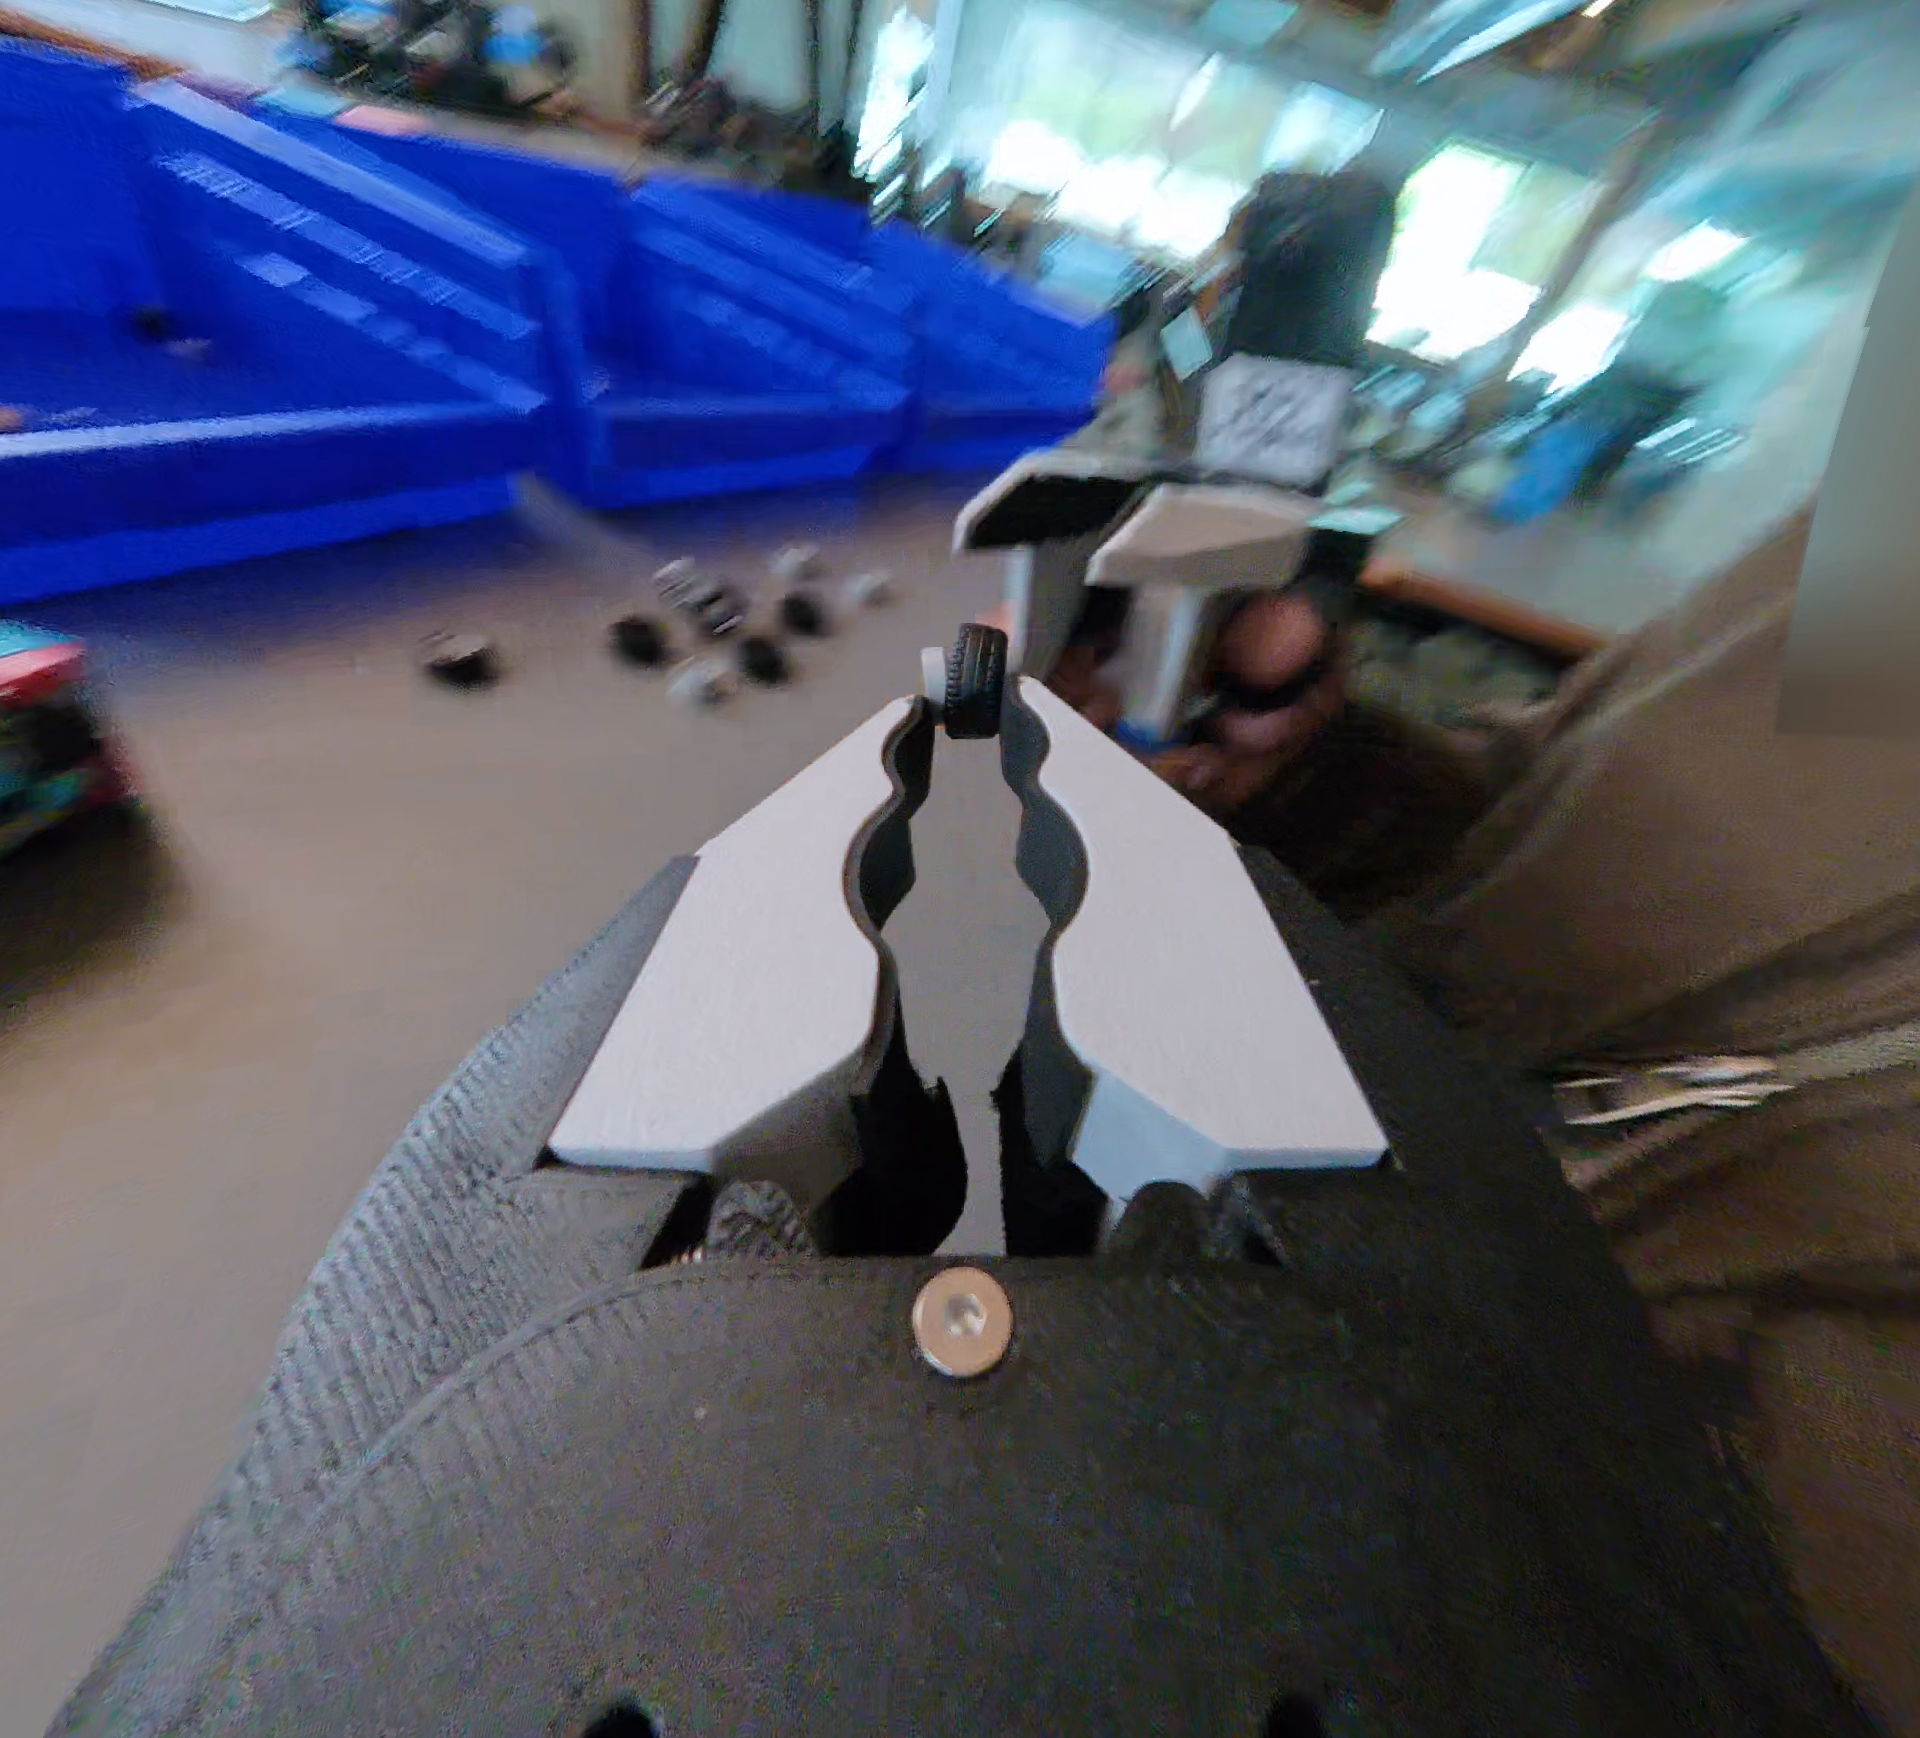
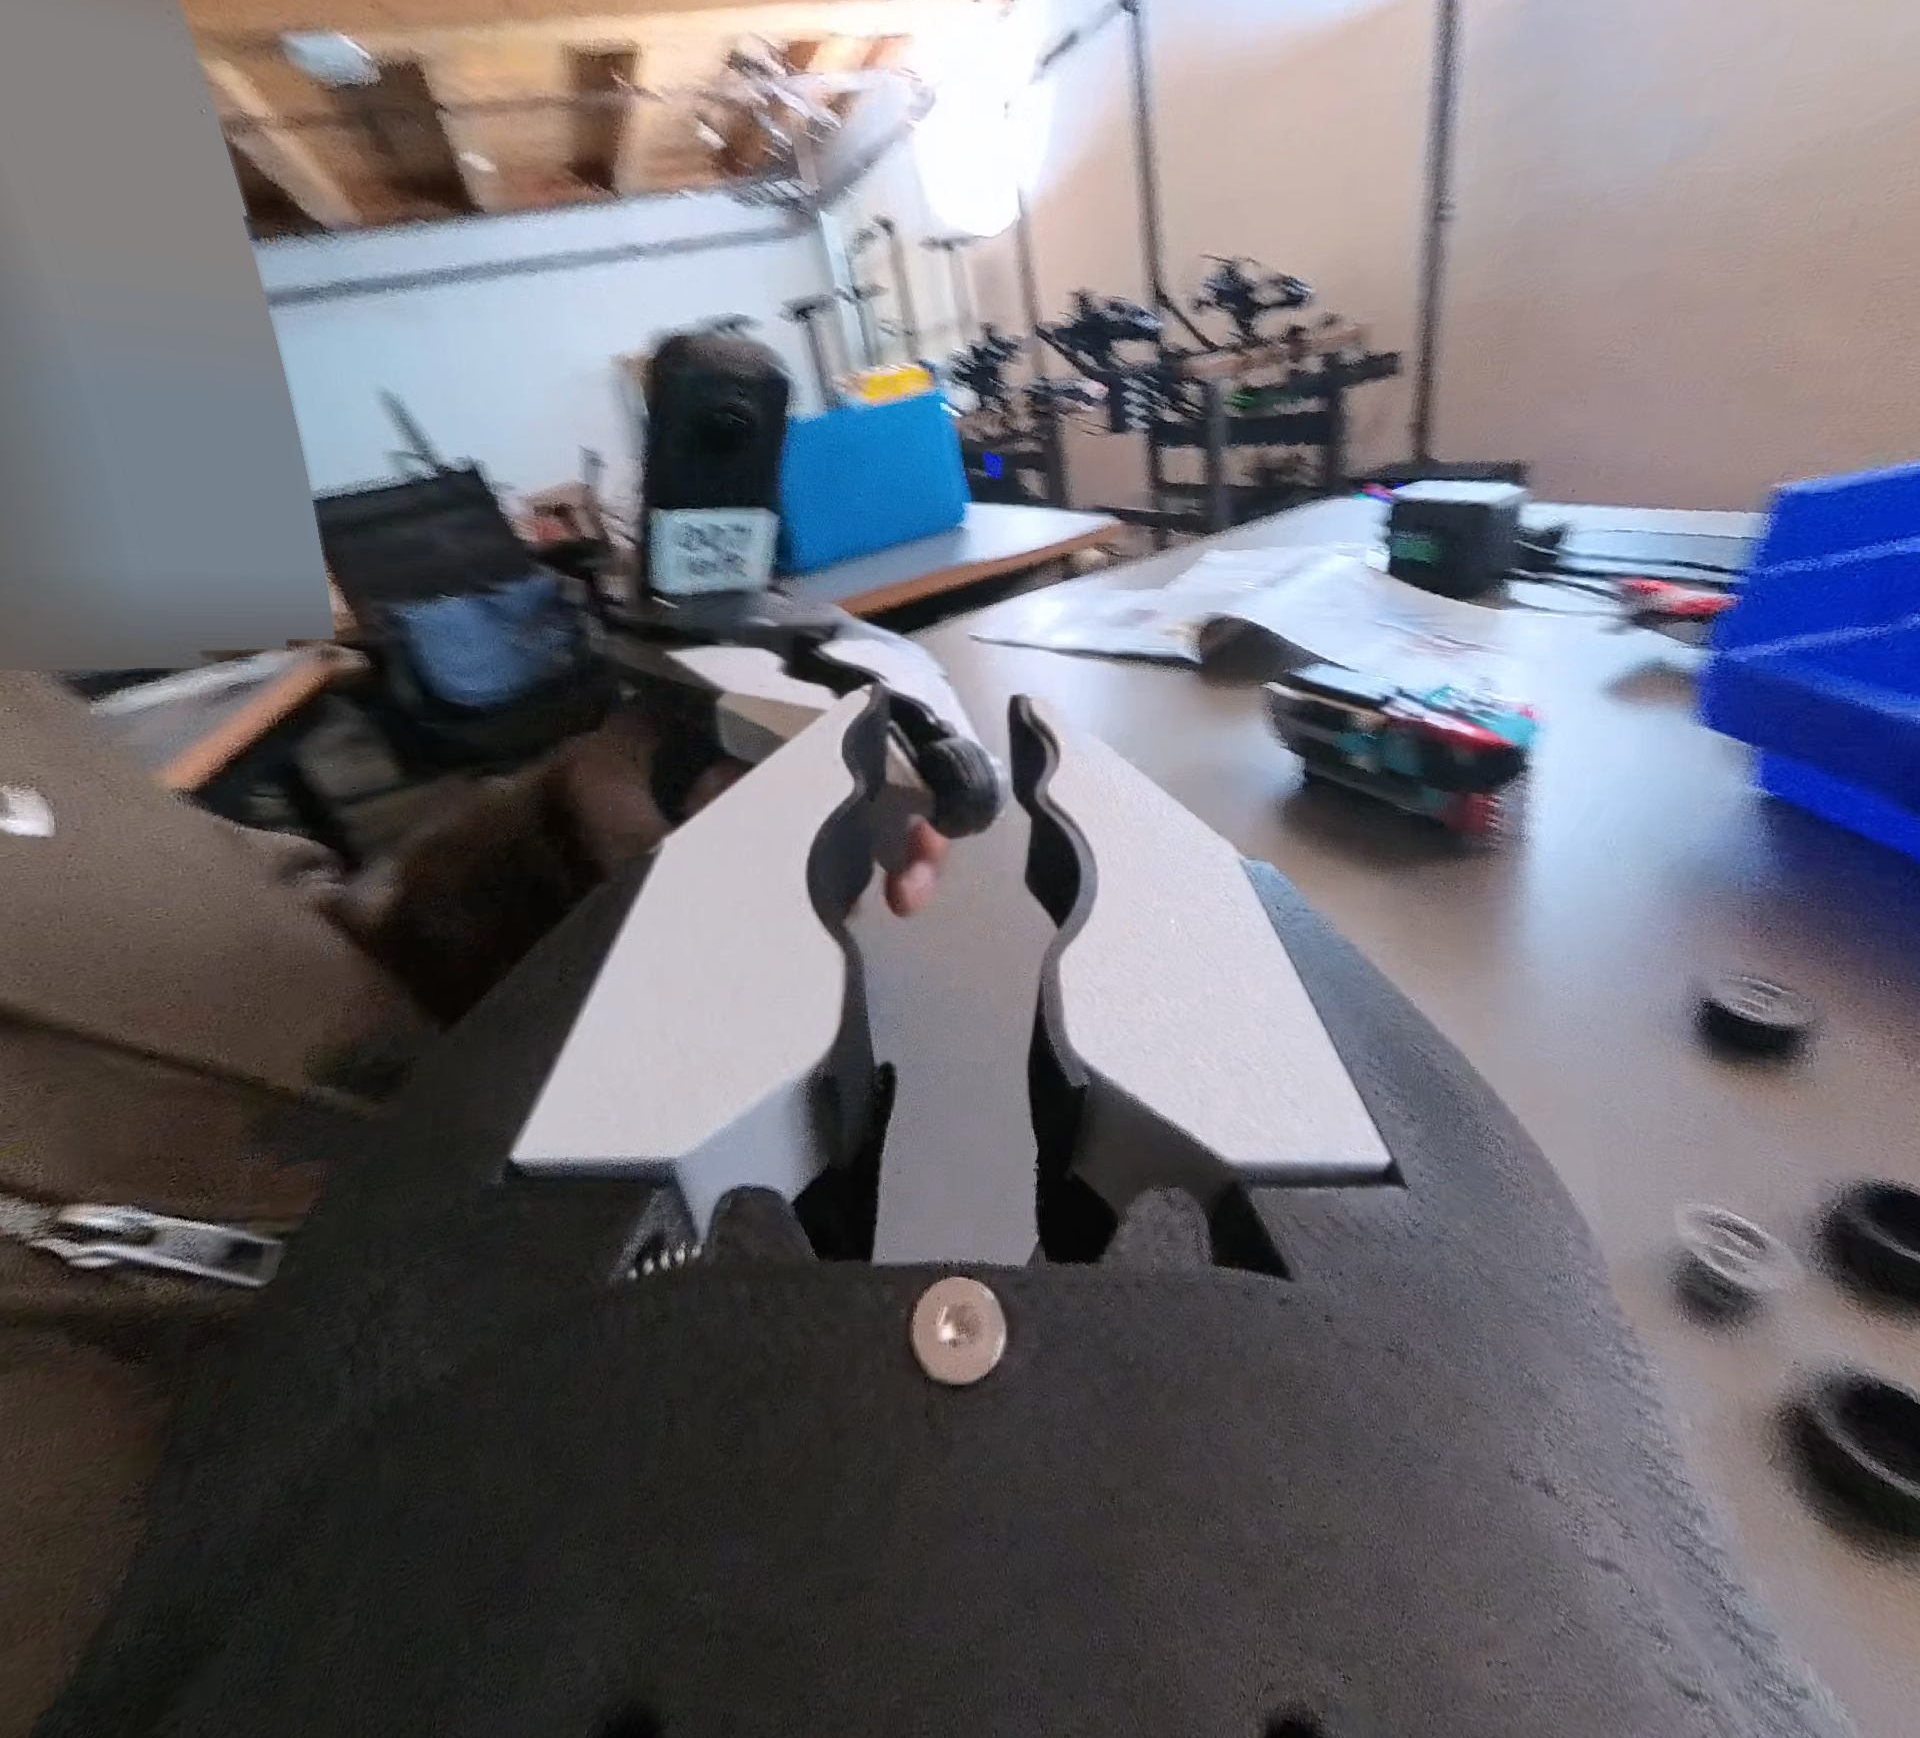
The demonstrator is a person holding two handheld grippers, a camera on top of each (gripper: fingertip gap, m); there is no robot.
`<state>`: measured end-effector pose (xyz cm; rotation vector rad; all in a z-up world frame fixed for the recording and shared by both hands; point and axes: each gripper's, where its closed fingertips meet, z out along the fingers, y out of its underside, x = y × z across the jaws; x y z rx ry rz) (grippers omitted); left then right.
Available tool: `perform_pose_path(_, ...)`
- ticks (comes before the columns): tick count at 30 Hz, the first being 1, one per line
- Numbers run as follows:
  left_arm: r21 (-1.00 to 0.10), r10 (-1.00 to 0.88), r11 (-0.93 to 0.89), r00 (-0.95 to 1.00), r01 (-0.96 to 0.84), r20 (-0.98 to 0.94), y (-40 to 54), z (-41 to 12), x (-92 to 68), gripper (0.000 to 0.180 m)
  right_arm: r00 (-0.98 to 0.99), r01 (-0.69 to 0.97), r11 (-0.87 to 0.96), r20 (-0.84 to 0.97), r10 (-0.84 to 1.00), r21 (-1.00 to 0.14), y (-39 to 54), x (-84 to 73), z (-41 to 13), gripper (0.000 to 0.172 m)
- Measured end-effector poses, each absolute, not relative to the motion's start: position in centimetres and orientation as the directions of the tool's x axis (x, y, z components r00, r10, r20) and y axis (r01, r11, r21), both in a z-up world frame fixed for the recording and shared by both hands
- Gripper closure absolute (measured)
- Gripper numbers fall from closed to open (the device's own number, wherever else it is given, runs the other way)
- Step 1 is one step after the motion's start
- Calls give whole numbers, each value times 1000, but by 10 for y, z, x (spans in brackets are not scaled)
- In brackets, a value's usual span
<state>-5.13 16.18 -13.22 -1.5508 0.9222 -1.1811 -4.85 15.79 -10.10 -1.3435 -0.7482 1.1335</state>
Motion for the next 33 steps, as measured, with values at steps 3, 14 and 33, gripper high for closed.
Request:
perform_pose_path(3,-924,-888,-293,427,-246,168,187,-169,-61,167,436,-82,-162,-182,881,-983,176,-37,-118,141)
perform_pose_path(14,-796,-840,-400,528,-454,122,209,-215,-68,164,515,-26,-288,-259,817,-957,195,-25,-137,141)
perform_pose_path(33,-787,-598,-405,786,-466,-158,256,-191,-115,130,402,-48,-318,-310,862,-947,172,-74,-110,122)
